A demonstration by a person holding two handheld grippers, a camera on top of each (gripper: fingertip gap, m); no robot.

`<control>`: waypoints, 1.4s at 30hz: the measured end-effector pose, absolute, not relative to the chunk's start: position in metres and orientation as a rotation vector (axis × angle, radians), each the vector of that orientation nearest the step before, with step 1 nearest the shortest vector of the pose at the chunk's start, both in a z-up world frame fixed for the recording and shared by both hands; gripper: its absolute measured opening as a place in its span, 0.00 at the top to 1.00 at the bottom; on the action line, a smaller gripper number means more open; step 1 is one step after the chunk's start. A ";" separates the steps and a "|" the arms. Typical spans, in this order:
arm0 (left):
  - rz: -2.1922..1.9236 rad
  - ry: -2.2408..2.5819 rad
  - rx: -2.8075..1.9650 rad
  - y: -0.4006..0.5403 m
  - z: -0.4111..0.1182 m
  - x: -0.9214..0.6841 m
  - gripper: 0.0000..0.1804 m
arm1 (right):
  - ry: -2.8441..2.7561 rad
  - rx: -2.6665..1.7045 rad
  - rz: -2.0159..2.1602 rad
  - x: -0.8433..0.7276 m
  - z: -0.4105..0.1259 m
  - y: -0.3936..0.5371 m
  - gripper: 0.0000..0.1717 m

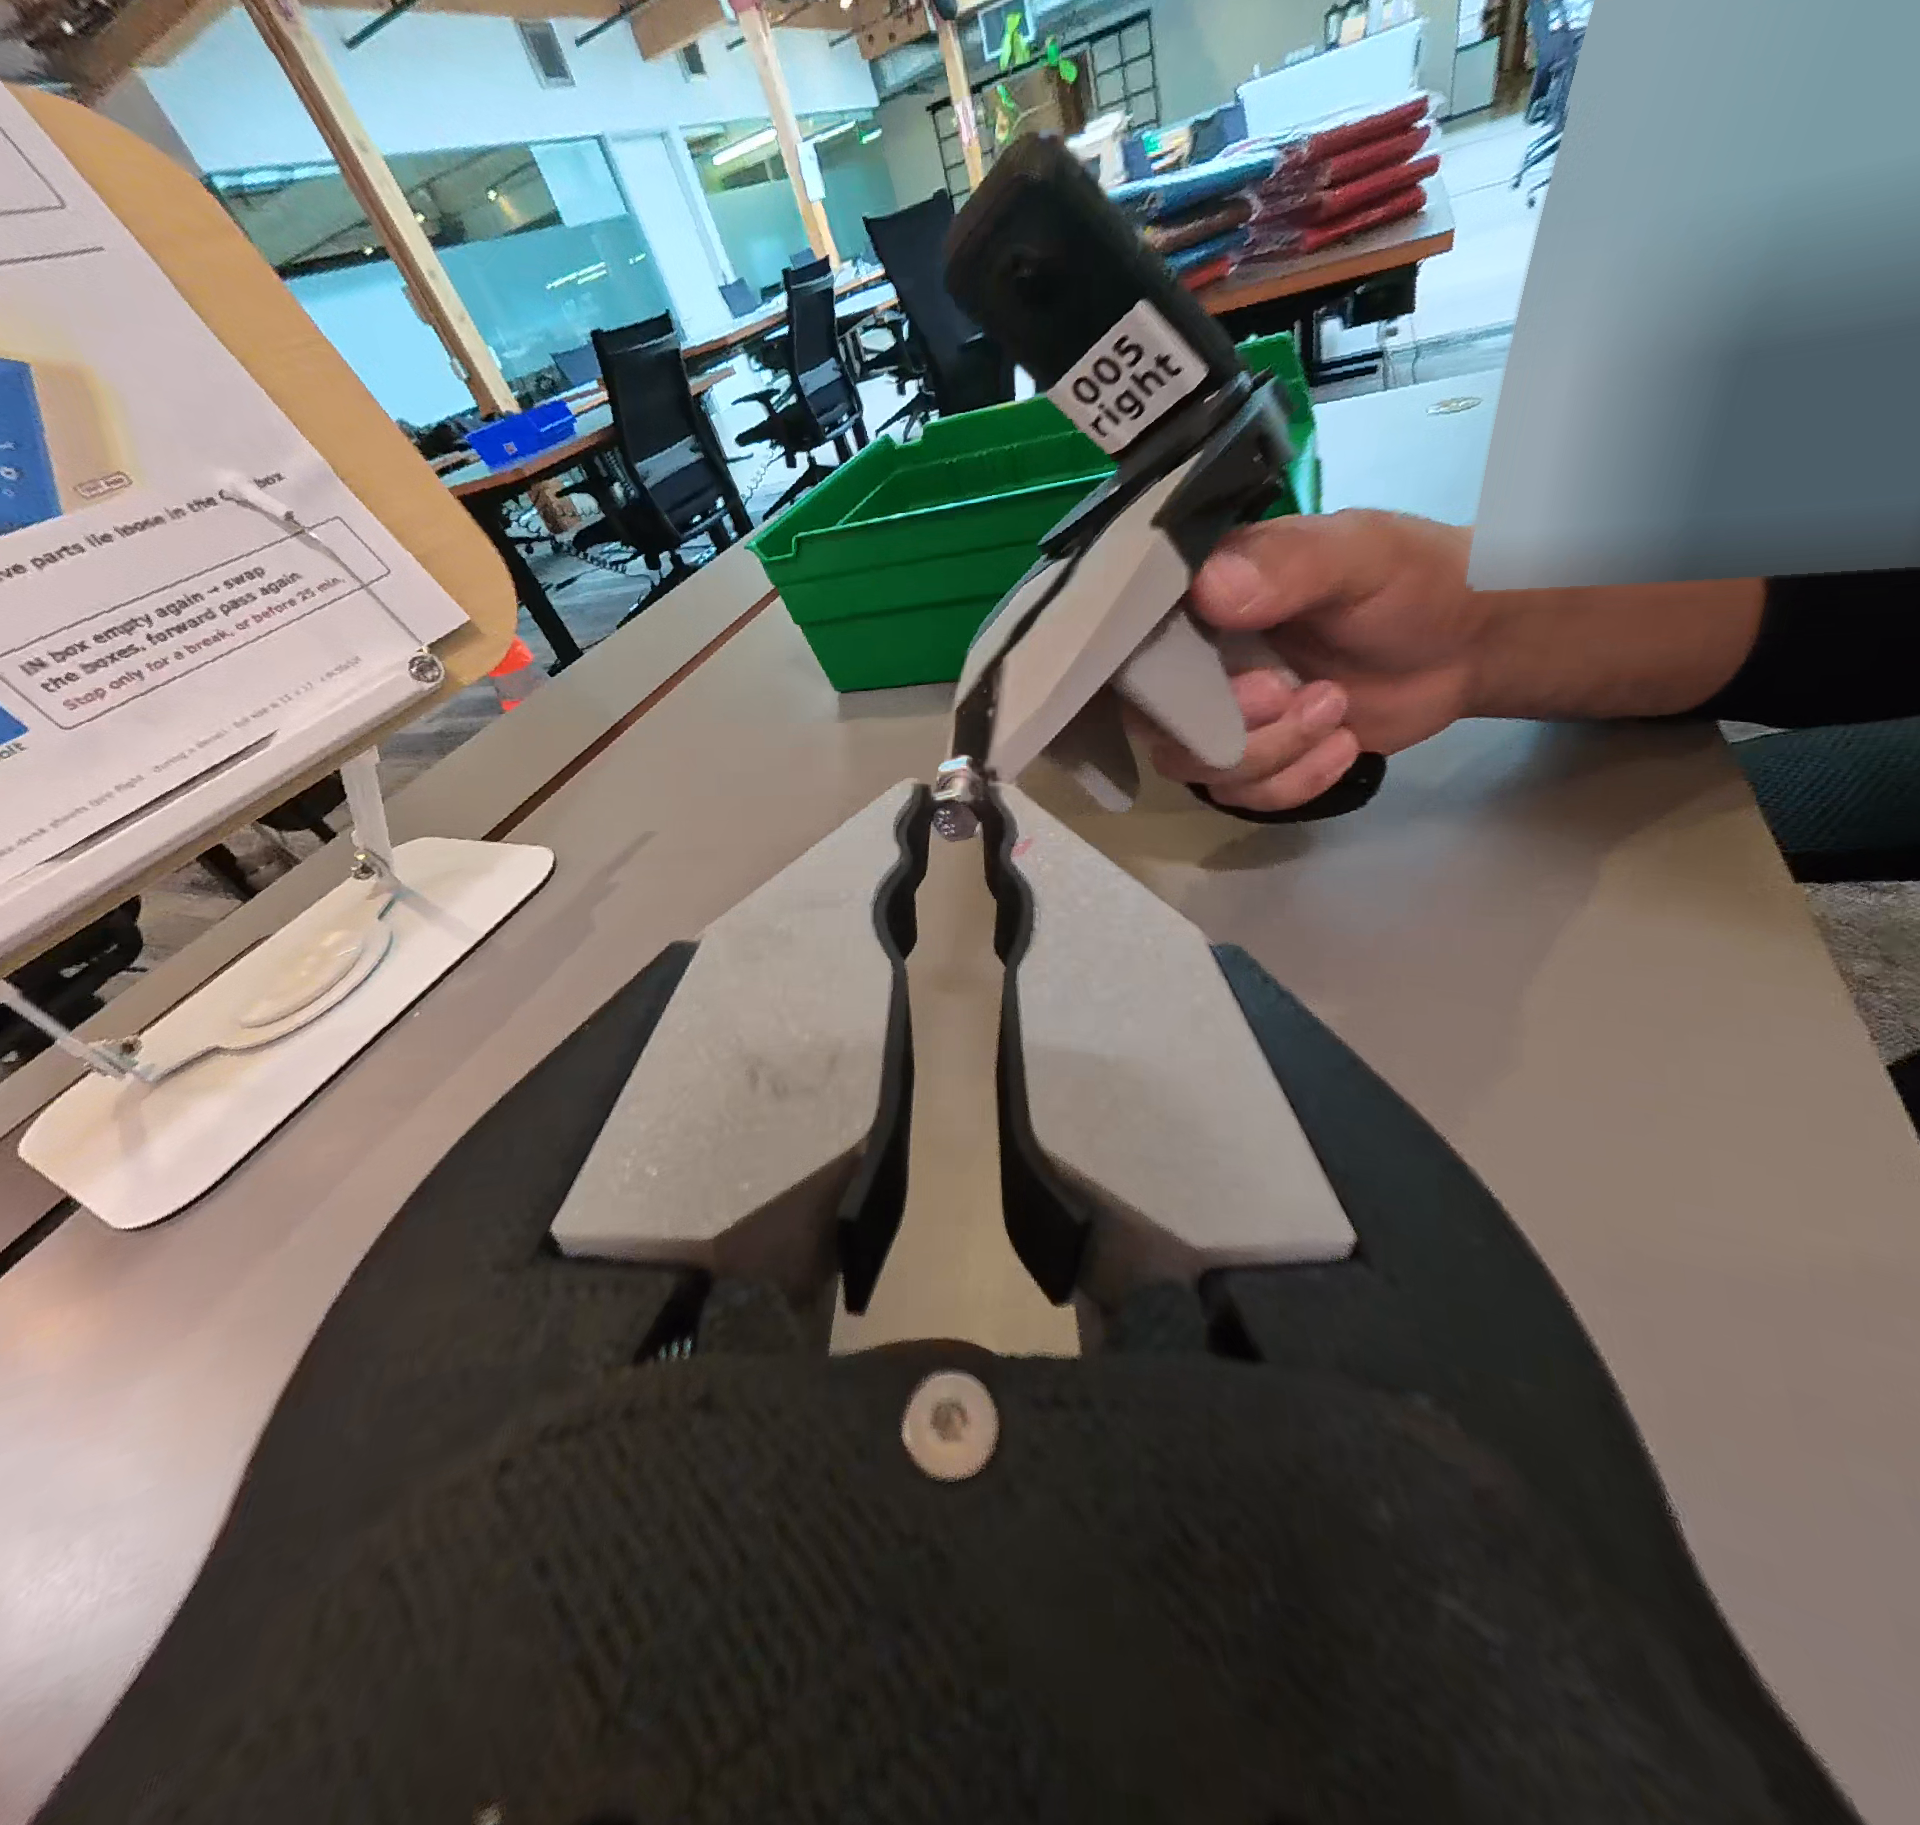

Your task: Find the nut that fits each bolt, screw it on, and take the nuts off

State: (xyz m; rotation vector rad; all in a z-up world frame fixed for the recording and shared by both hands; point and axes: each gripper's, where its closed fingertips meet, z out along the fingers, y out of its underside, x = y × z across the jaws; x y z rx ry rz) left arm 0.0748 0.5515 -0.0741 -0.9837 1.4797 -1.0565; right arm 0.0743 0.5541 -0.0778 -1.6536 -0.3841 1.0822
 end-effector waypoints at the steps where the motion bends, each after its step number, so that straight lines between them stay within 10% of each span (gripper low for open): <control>1: -1.063 1.482 -0.982 0.551 -0.074 0.075 0.96 | -0.396 -1.647 1.077 0.074 -0.077 0.553 0.97; 42: -1.007 1.530 -1.001 0.551 -0.086 0.078 0.96 | -0.426 -1.670 0.977 0.077 -0.080 0.554 0.99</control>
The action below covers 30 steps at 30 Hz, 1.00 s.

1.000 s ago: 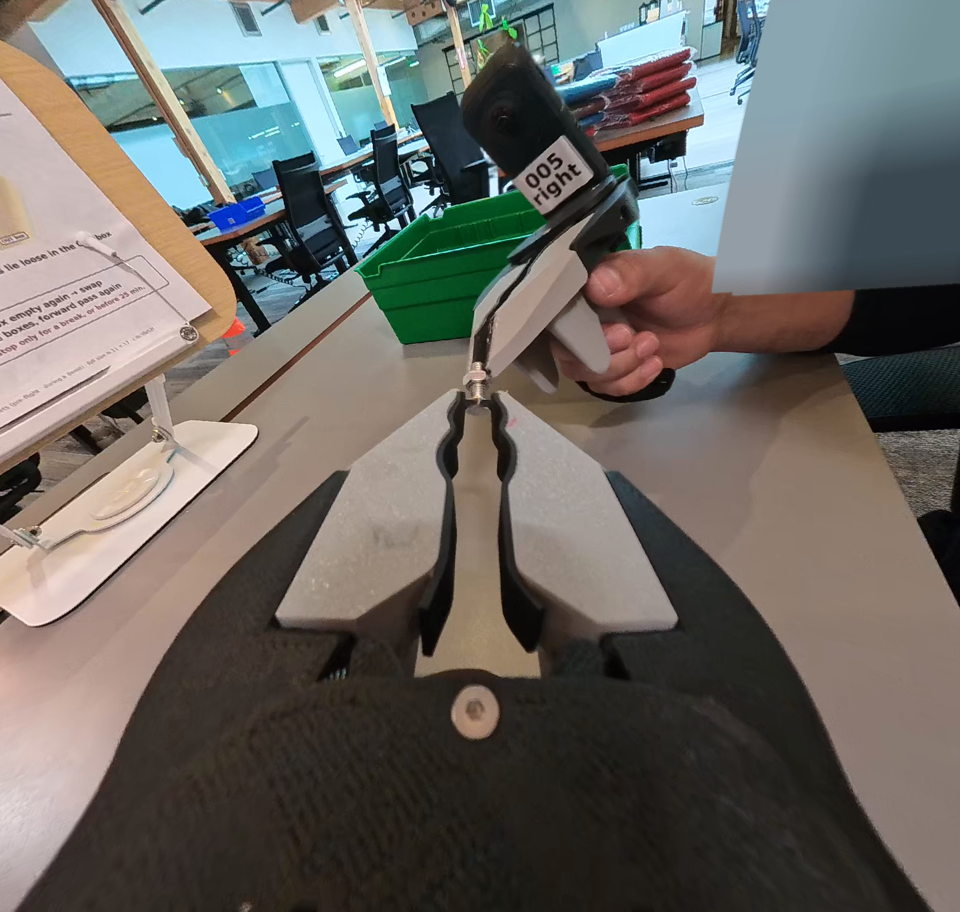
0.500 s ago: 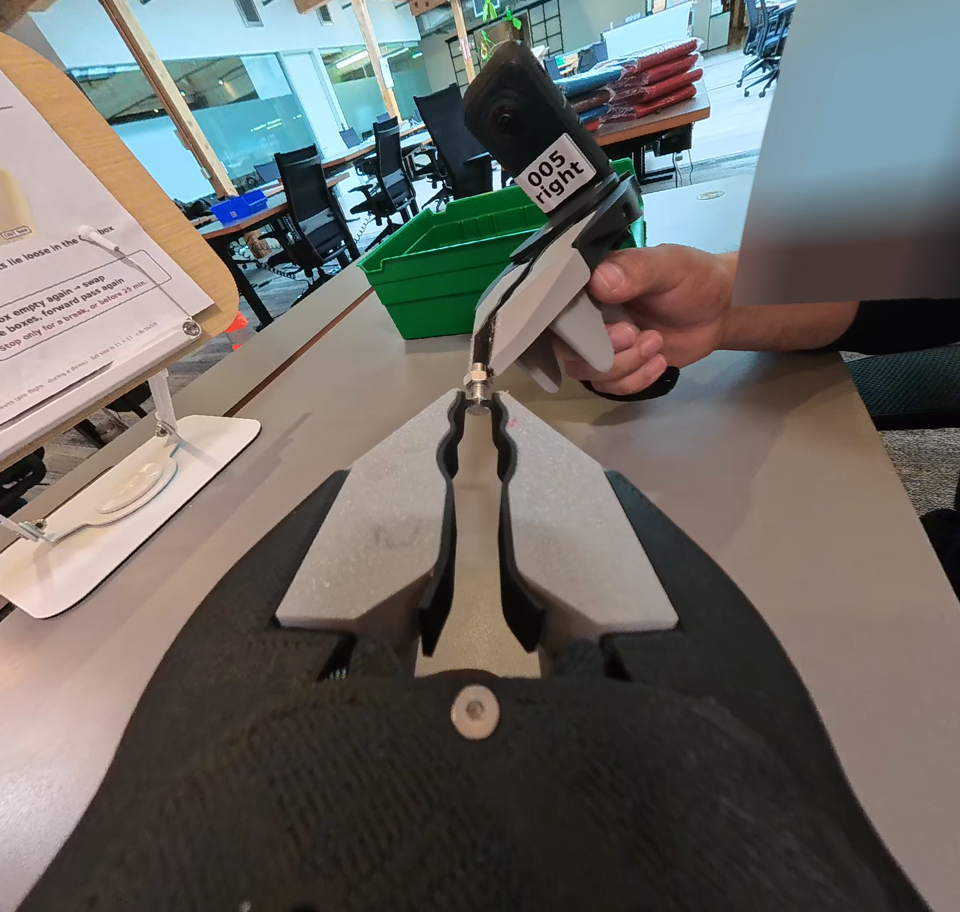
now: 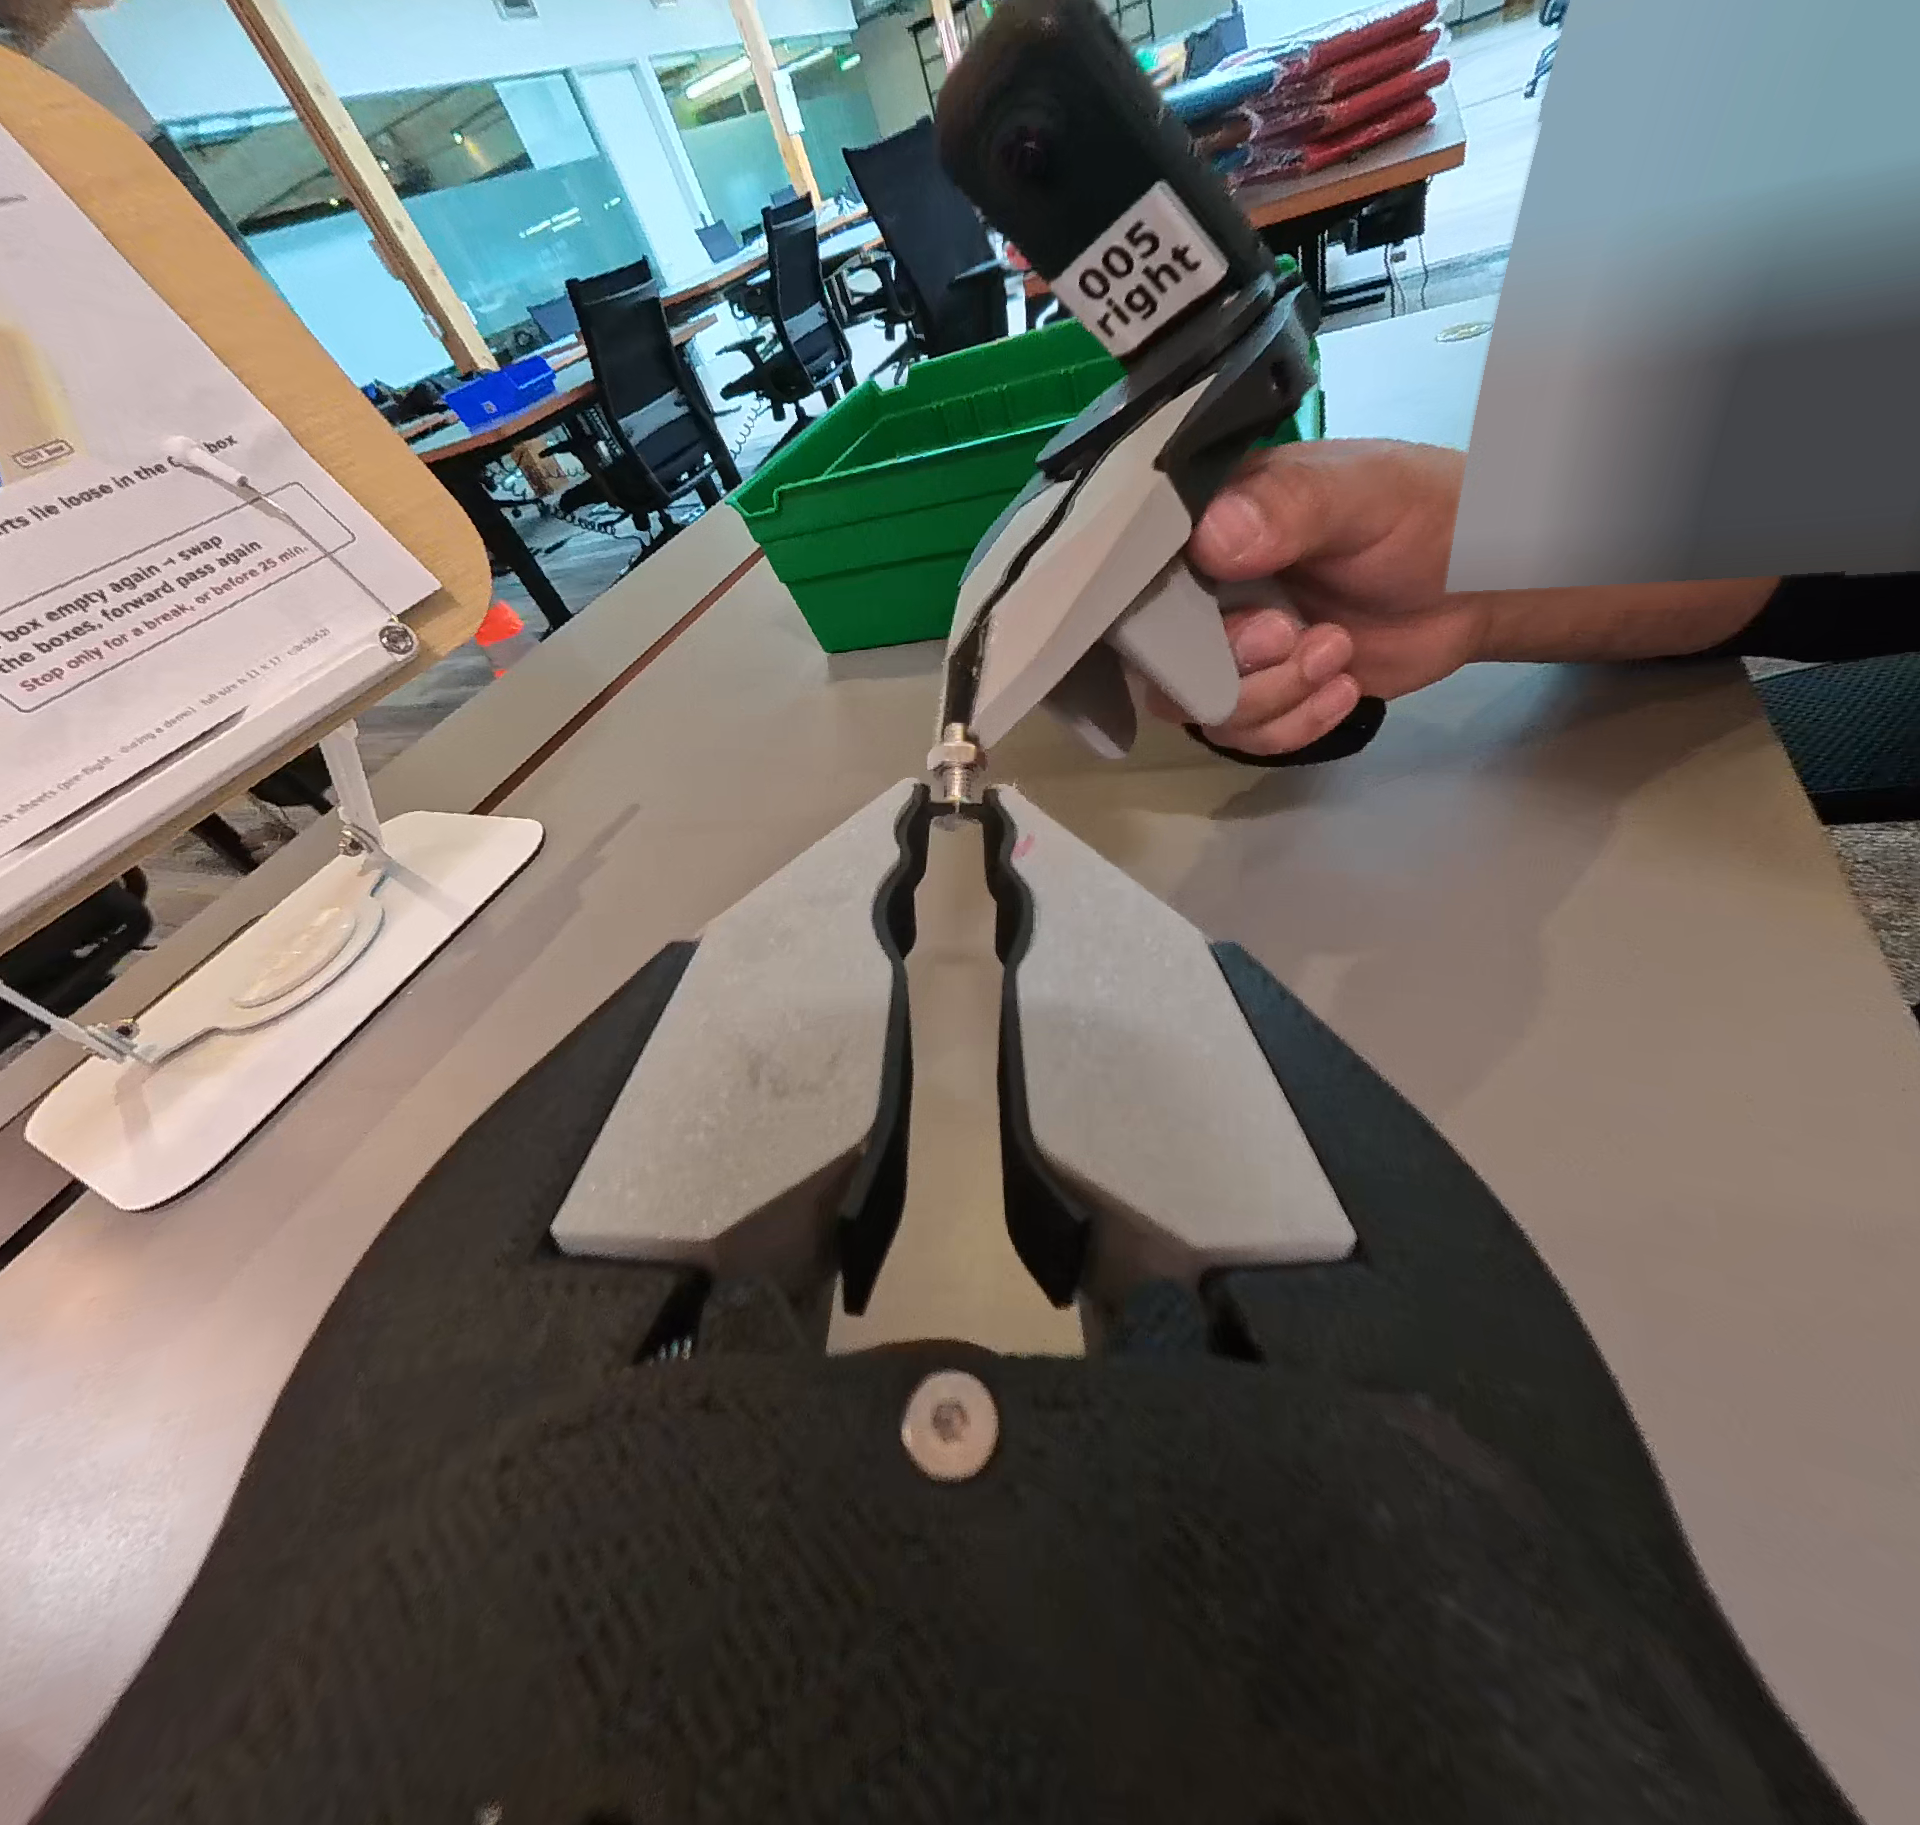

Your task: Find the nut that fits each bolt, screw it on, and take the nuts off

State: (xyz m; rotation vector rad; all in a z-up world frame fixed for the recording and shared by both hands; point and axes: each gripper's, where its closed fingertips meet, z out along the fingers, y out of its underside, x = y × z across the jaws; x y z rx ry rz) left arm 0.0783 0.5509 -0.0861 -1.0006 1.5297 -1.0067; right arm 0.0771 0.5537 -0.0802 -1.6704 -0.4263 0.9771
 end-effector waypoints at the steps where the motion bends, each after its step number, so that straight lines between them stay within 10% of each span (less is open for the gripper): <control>1: -1.004 1.534 -1.013 0.552 -0.088 0.079 0.95 | -0.427 -1.682 0.966 0.077 -0.082 0.555 0.99; 25: -0.875 1.599 -1.077 0.558 -0.105 0.083 0.96 | -0.472 -1.725 0.836 0.073 -0.092 0.558 0.99; 30: -0.973 1.558 -1.085 0.558 -0.096 0.080 0.96 | -0.466 -1.680 0.849 0.072 -0.084 0.556 0.86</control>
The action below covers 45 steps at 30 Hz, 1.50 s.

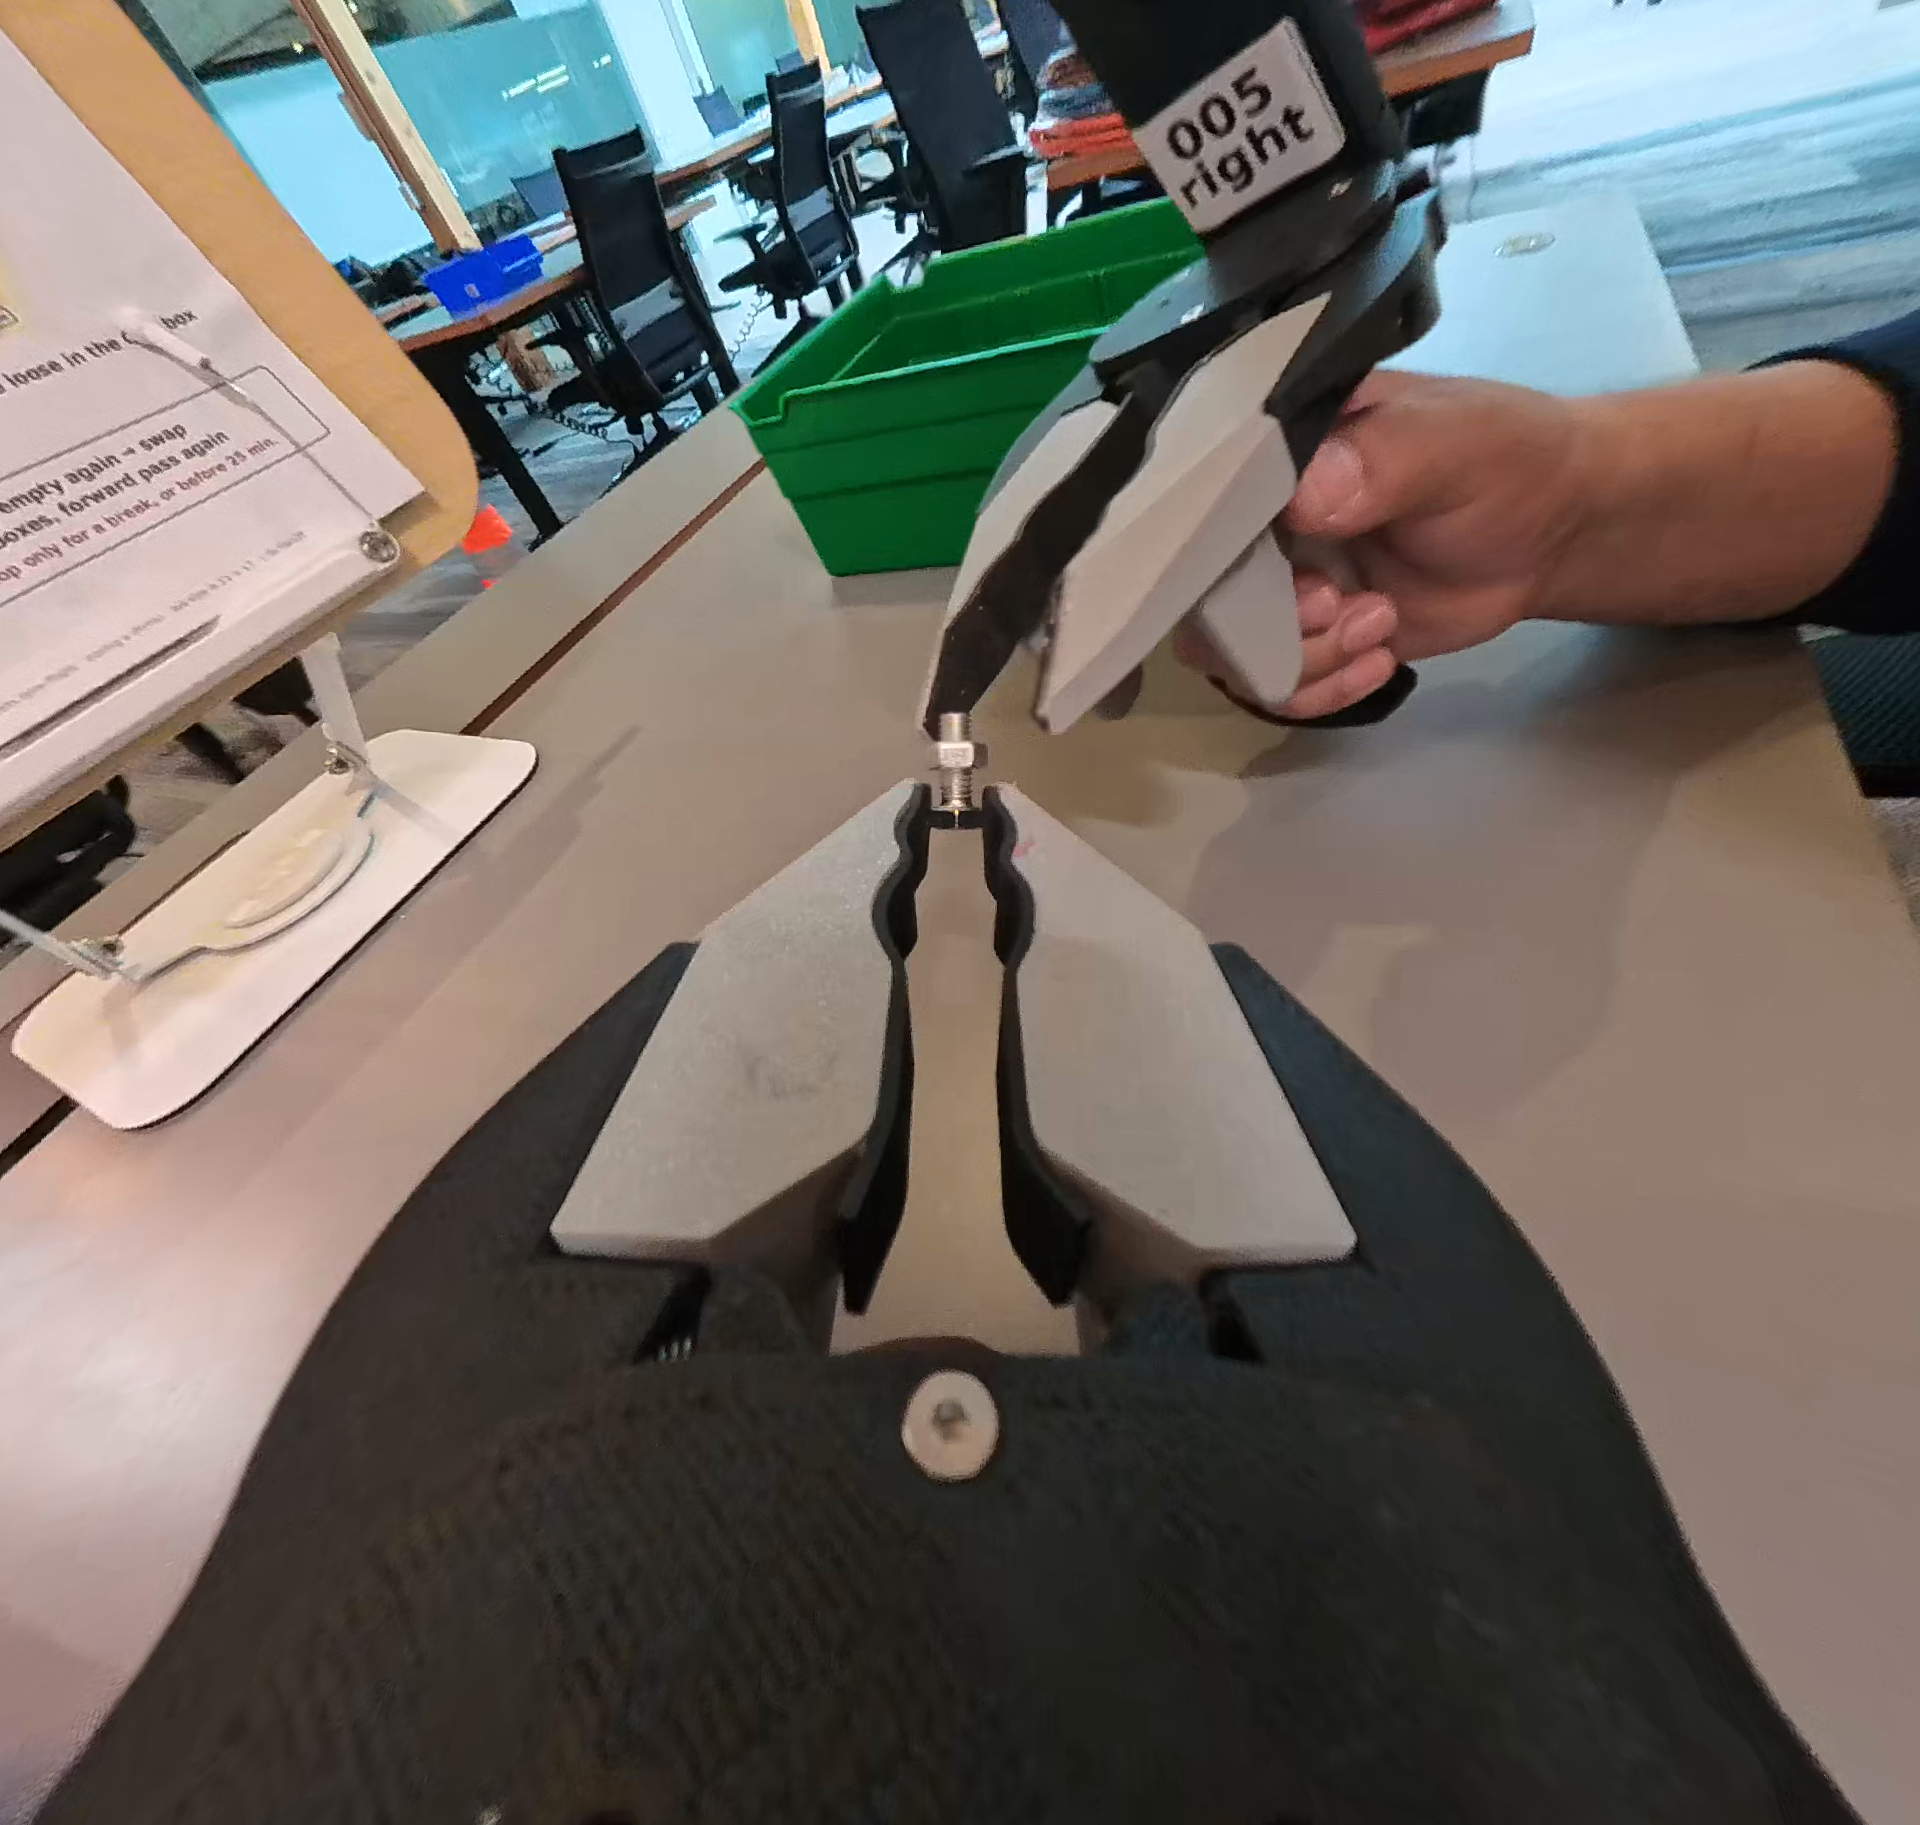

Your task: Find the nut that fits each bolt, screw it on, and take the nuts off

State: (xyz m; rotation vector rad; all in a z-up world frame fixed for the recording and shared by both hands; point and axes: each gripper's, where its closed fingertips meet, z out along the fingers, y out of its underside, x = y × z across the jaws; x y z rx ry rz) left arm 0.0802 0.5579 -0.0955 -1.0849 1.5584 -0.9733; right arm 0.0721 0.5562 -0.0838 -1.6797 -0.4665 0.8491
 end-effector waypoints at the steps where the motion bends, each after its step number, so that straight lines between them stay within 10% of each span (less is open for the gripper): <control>1: -0.992 1.554 -1.070 0.556 -0.093 0.079 0.96 | -0.466 -1.674 0.856 0.070 -0.083 0.556 0.84; 12: -1.036 1.556 -1.070 0.553 -0.092 0.079 0.96 | -0.538 -1.757 0.501 0.087 -0.097 0.565 1.00; 45: -0.930 1.581 -1.026 0.550 -0.095 0.080 0.96 | -0.532 -1.712 0.646 0.078 -0.086 0.559 0.84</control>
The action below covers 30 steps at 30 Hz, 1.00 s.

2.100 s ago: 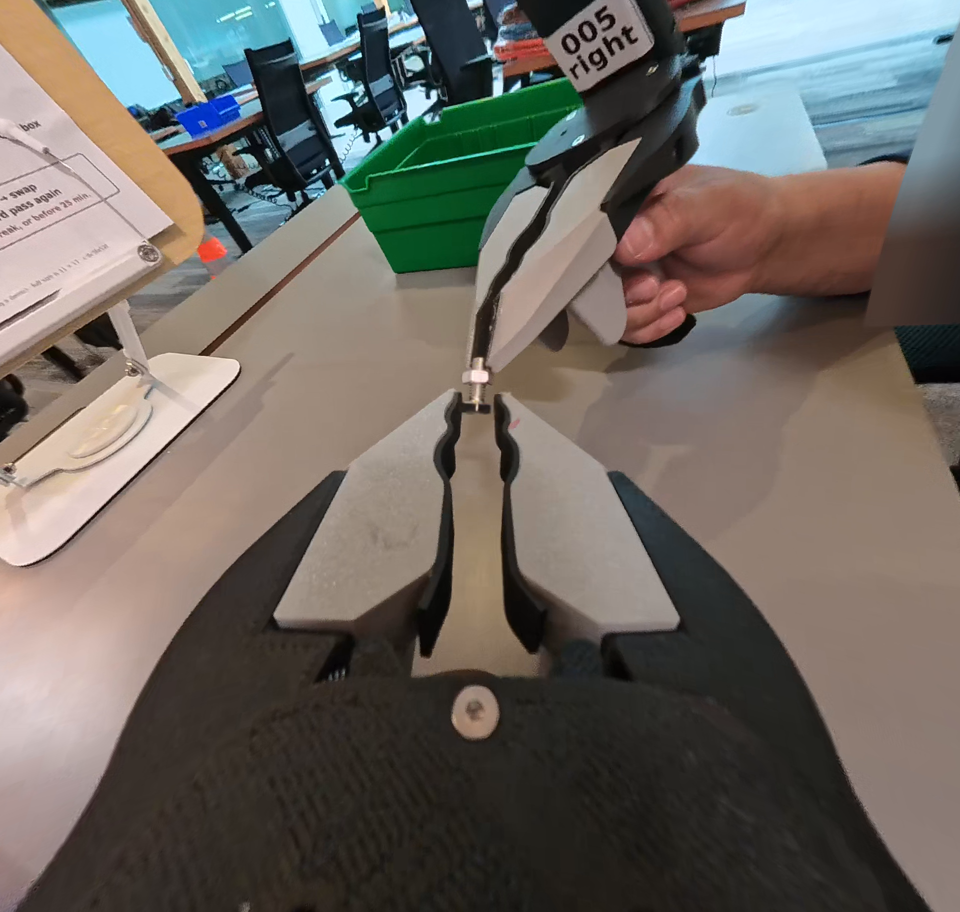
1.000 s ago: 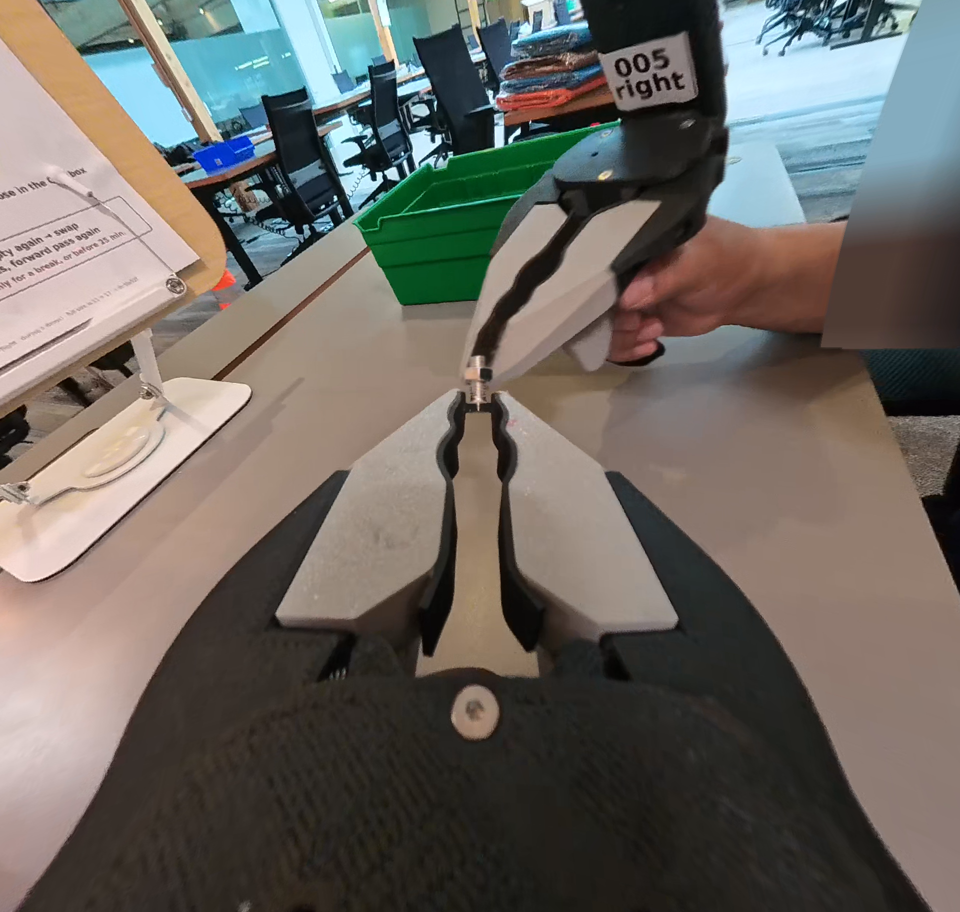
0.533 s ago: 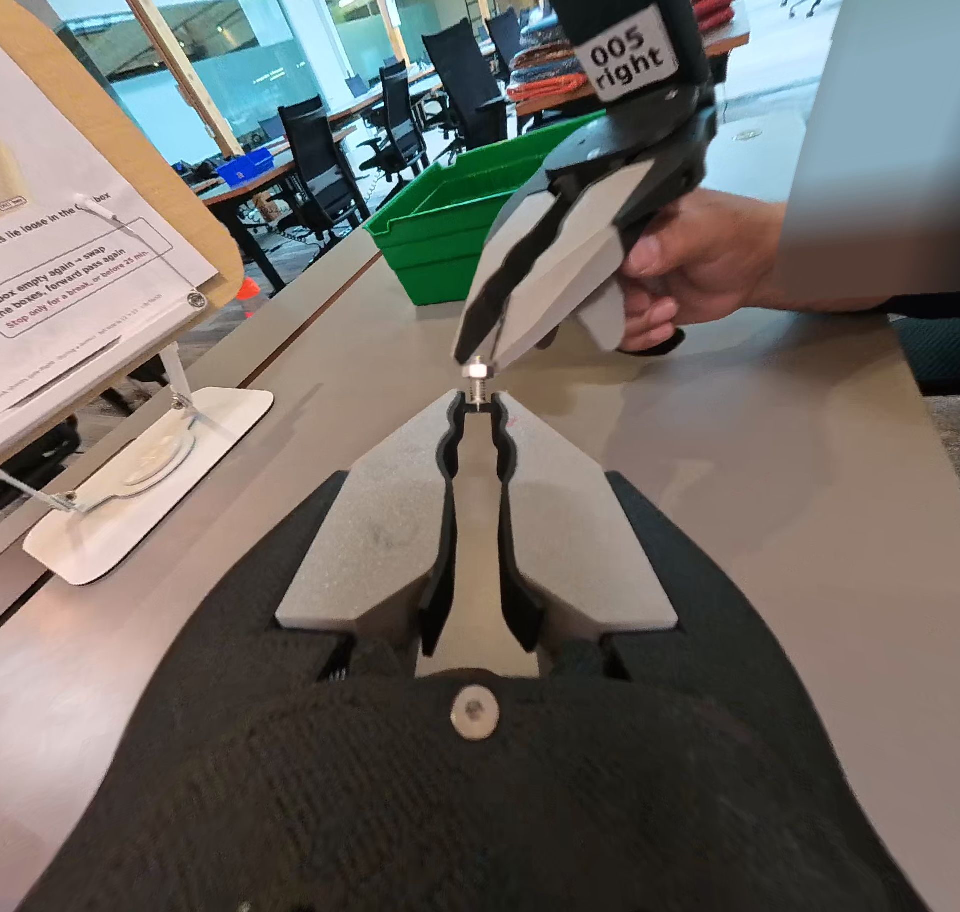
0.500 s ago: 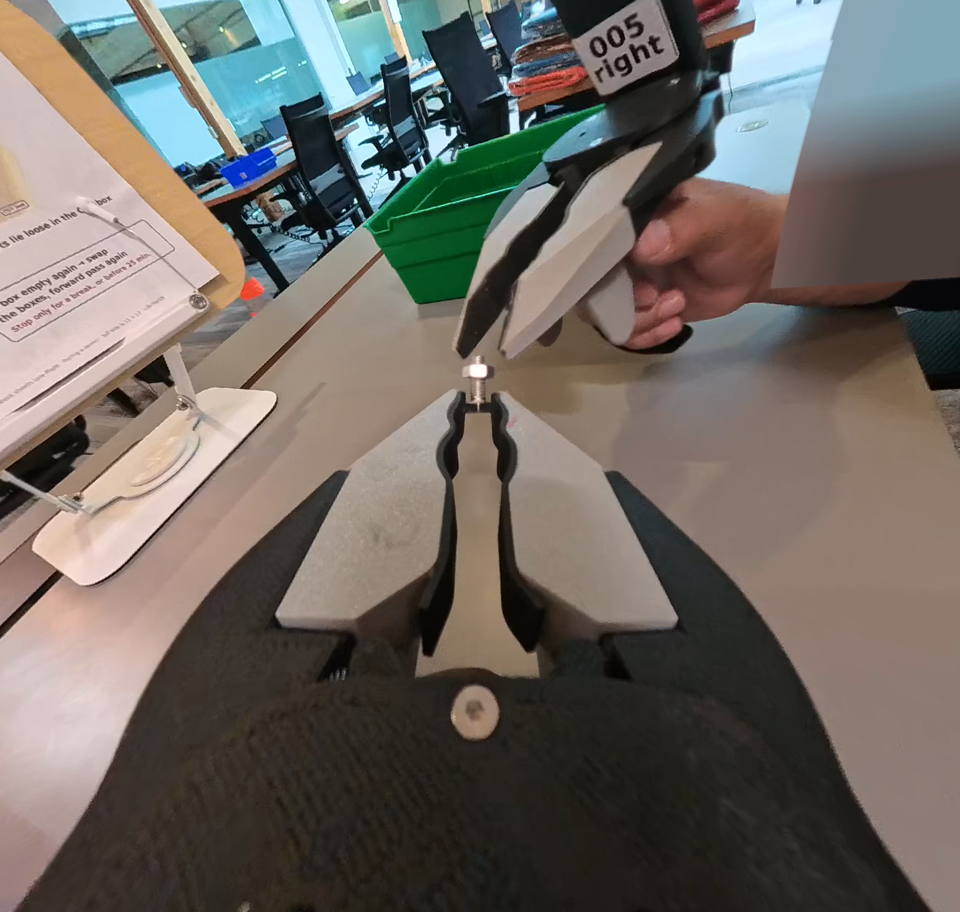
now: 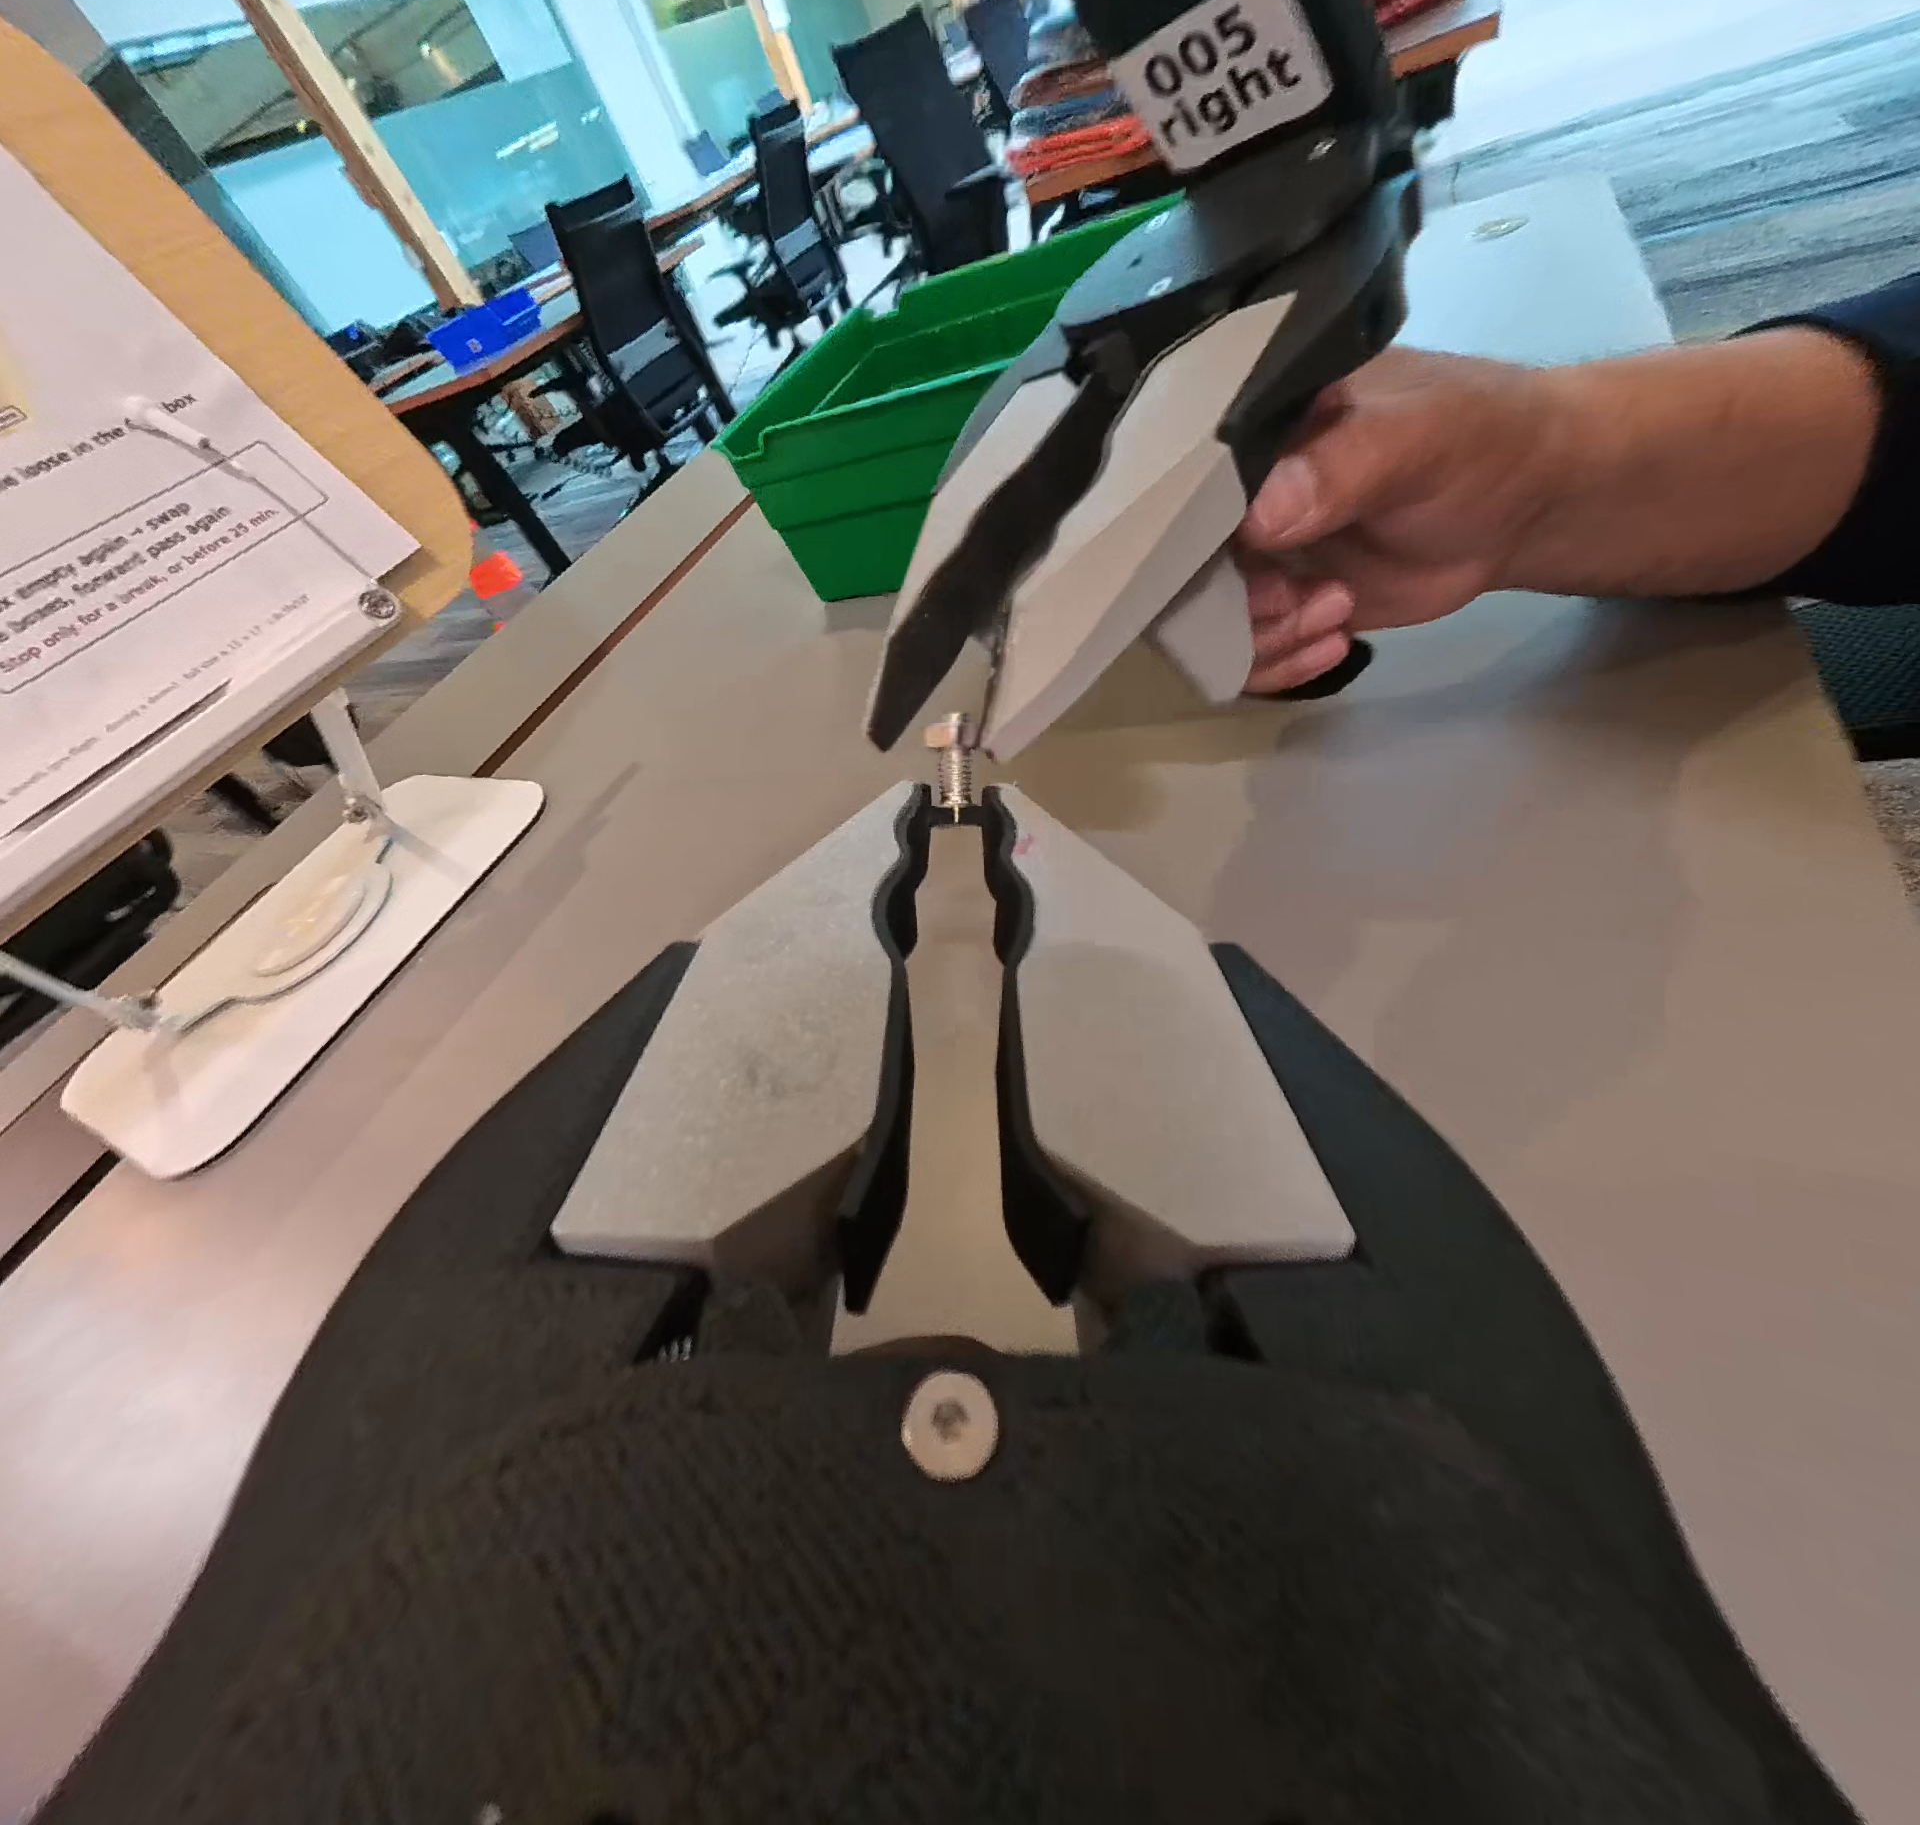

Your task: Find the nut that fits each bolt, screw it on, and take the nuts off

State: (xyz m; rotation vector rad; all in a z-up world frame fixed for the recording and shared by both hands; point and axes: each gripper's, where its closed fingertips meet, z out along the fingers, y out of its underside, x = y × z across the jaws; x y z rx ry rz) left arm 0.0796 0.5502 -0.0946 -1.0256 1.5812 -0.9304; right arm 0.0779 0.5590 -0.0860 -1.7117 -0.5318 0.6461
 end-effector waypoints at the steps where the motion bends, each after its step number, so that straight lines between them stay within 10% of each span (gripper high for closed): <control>1: -0.926 1.577 -1.027 0.552 -0.095 0.079 0.96 | -0.518 -1.754 0.626 0.082 -0.093 0.562 0.91; 30: -1.124 1.332 -1.022 0.561 -0.059 0.073 0.96 | -0.386 -1.474 0.822 0.063 -0.039 0.552 0.90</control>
